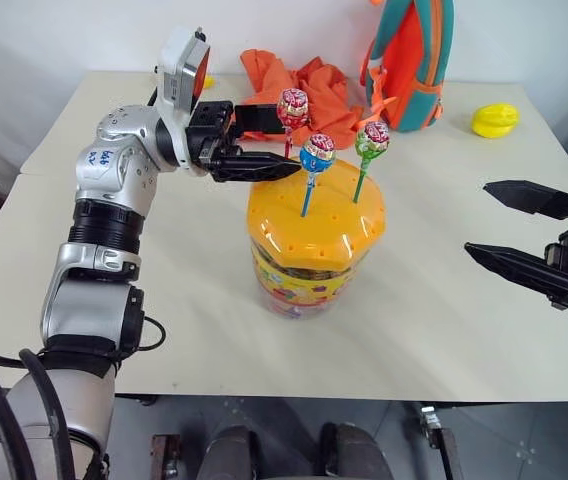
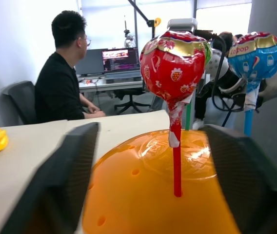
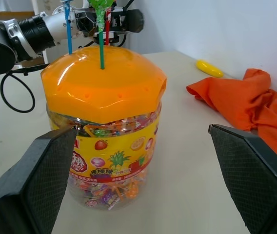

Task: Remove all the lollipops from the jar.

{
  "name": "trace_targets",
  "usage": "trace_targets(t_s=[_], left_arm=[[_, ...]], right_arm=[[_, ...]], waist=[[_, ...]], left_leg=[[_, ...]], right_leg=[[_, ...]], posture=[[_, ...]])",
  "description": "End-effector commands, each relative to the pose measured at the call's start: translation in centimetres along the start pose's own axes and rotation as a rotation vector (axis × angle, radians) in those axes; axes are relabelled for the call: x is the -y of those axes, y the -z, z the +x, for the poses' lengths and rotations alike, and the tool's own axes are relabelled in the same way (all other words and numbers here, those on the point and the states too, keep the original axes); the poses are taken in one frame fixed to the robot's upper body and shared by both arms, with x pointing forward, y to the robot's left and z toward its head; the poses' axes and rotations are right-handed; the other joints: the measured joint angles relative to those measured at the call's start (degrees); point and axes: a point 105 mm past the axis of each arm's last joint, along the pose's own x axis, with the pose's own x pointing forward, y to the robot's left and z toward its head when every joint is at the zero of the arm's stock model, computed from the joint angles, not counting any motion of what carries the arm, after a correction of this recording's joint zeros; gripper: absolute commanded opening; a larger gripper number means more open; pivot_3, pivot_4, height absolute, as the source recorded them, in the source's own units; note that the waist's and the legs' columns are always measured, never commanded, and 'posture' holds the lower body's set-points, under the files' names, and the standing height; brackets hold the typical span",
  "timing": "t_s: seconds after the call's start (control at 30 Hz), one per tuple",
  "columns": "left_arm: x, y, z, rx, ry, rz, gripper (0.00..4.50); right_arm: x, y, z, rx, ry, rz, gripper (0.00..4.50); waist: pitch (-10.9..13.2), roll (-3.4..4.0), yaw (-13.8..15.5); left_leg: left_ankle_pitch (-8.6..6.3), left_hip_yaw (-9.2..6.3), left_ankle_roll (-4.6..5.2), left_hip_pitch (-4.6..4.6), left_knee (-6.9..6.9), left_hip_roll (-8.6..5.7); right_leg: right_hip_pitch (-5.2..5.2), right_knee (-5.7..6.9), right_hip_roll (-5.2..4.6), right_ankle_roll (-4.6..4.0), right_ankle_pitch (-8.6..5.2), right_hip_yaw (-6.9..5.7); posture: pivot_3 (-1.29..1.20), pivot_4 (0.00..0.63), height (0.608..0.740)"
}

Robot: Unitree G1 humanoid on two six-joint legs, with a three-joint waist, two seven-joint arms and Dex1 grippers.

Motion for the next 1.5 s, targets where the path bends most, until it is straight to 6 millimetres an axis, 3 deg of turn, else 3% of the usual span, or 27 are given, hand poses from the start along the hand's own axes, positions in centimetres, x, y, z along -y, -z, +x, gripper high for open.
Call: trace_targets(t_s=[0.03,0.27,0.57,0.67,0.8,0.97,1.2,1.37,1.5], left_arm=[[1.3,-1.6,-0.1,0.016,0.126,0.035,2.17],[1.6,-2.5,0.4,0.016,0.147,0.035,0.06],[1.3,-6.4,1.0,0.051,0.064,0.134,0.01],[0.1,-7.3,0.6,0.029,-0.072,0.168,0.01],[-2.0,-7.6,-2.0,-0.105,-0.361,0.200,0.01],[-2.8,-4.9,-8.5,-0.382,-0.755,0.056,0.01],[0.3,-2.4,-15.0,-0.445,-1.070,-0.075,0.01],[5.9,4.8,-18.8,-0.676,-1.216,-0.409,0.01],[8.6,7.6,-20.2,-0.835,-1.290,-0.530,0.01]], right_arm=[[-0.4,-1.1,-0.3,0.033,0.008,-0.061,4.50],[-0.3,-1.3,-0.4,0.034,0.015,-0.079,4.50],[0.8,-1.9,-0.6,0.021,0.008,-0.111,4.50],[0.9,-1.9,-0.4,0.023,0.000,-0.114,4.50],[0.8,-1.9,0.0,0.028,-0.038,-0.099,4.50],[-0.6,-1.4,0.4,0.035,-0.150,-0.045,4.50],[-1.6,-0.9,0.8,0.025,-0.266,0.002,4.50],[-0.6,0.0,1.9,0.013,-0.264,0.006,4.50],[-0.2,0.2,2.3,0.012,-0.278,0.007,4.50]], waist=[[0.0,0.00,0.0],[0.0,0.00,0.1],[0.0,-0.03,0.0],[0.0,-0.03,0.0],[0.0,-0.03,-0.2],[0.0,-0.02,-0.3],[0.1,-0.13,-0.1],[0.1,-0.23,-0.3],[0.2,-0.34,0.2]], left_leg=[[0.00,0.00,0.00,0.00,0.00,0.00],[0.00,-0.01,0.00,0.00,0.01,0.00],[0.00,-0.03,0.00,-0.04,0.02,0.00],[0.00,-0.05,0.00,-0.04,0.02,0.00],[0.00,-0.06,0.00,-0.04,0.03,0.00],[0.00,-0.05,0.00,-0.03,-0.01,0.00],[-0.01,-0.12,0.01,0.01,0.06,0.01],[-0.02,-0.14,0.01,0.08,0.06,0.00],[-0.04,-0.13,-0.03,0.03,0.04,0.03]], right_leg=[[0.00,0.00,0.00,0.00,0.00,0.00],[0.00,0.00,0.00,0.00,0.00,0.00],[0.00,-0.01,0.00,0.00,0.00,-0.01],[0.00,0.00,0.00,0.00,0.00,-0.01],[-0.01,0.01,0.00,0.00,0.00,-0.01],[-0.04,0.01,0.00,0.00,0.00,0.00],[-0.04,0.20,-0.01,0.00,0.00,0.06],[-0.03,0.29,-0.04,0.00,0.00,0.18],[-0.07,0.30,0.01,0.00,0.00,0.22]], posture=[[0.00,0.150,0.740],[0.00,0.150,0.740],[0.00,0.150,0.740],[0.00,0.150,0.740],[0.00,0.150,0.740],[0.00,0.150,0.740],[0.00,0.150,0.740],[0.00,0.150,0.740],[0.00,0.150,0.740]])
